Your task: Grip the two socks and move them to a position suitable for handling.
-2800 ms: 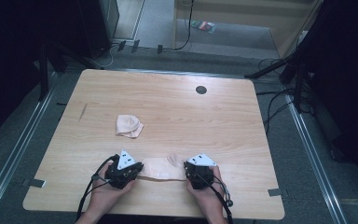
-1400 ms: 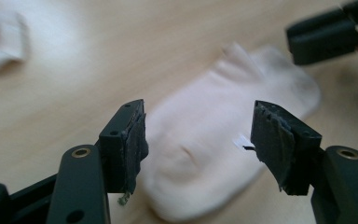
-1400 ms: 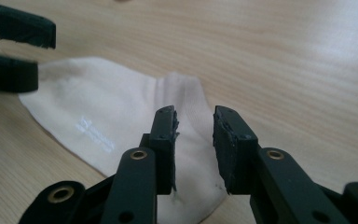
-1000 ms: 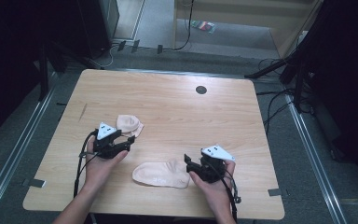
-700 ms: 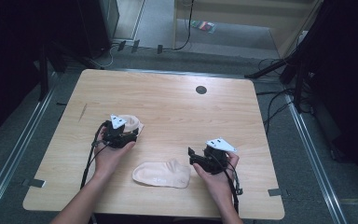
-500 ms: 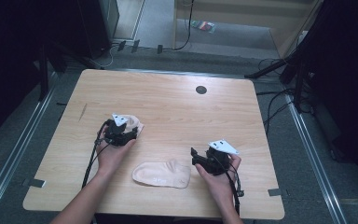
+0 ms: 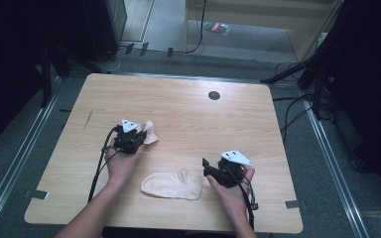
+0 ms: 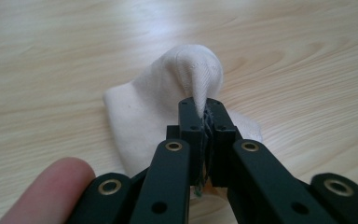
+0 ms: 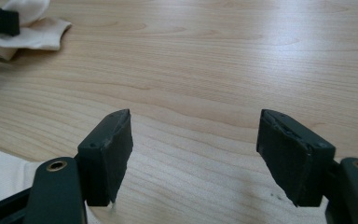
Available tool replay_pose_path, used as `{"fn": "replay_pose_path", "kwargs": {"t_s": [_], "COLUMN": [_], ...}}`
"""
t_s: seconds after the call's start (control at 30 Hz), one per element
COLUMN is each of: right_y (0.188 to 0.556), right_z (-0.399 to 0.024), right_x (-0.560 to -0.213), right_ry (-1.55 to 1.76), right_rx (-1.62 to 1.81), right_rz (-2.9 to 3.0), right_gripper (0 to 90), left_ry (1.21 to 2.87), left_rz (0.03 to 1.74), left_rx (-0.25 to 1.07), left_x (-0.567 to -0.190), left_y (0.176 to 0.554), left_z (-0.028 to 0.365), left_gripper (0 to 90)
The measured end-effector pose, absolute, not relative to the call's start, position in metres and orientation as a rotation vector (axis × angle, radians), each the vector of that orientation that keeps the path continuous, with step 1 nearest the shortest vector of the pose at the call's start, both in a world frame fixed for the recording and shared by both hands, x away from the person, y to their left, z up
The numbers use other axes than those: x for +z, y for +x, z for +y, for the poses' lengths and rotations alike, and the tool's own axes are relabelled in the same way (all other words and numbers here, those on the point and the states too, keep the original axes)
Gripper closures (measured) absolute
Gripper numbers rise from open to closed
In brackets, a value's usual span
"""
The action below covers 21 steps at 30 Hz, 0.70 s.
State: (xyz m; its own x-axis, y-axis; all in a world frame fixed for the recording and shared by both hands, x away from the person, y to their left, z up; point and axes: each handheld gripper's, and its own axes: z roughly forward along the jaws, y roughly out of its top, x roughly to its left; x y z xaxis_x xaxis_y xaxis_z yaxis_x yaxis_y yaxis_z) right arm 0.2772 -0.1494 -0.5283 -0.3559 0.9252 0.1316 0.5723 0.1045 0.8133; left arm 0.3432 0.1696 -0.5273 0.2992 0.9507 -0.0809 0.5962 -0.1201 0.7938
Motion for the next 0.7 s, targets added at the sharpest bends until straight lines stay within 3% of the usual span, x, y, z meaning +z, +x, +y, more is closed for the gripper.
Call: {"fn": "replay_pose_path", "kwargs": {"t_s": [0.27, 0.57, 0.67, 0.7], "right_y": [0.279, 0.28, 0.281, 0.281], "right_z": [-0.151, -0.153, -0.152, -0.152], "right_x": [-0.528, -0.53, -0.53, -0.53], "right_ry": [1.464, 1.479, 1.476, 1.476], "right_rx": [1.146, 1.146, 1.144, 1.144], "right_rz": [1.968, 1.964, 1.965, 1.965], "right_gripper": [28.2, 29.5, 29.4, 29.4], "left_ry": [1.822, 1.885, 1.891, 1.896], "left_rz": [1.3, 1.294, 1.287, 1.279], "left_rx": [0.511, 0.469, 0.449, 0.436], "left_x": [-0.508, -0.52, -0.522, -0.522], "left_y": [0.335, 0.329, 0.327, 0.327], "left_z": [0.125, 0.086, 0.082, 0.081], "left_gripper": [88.6, 88.3, 71.6, 71.6]}}
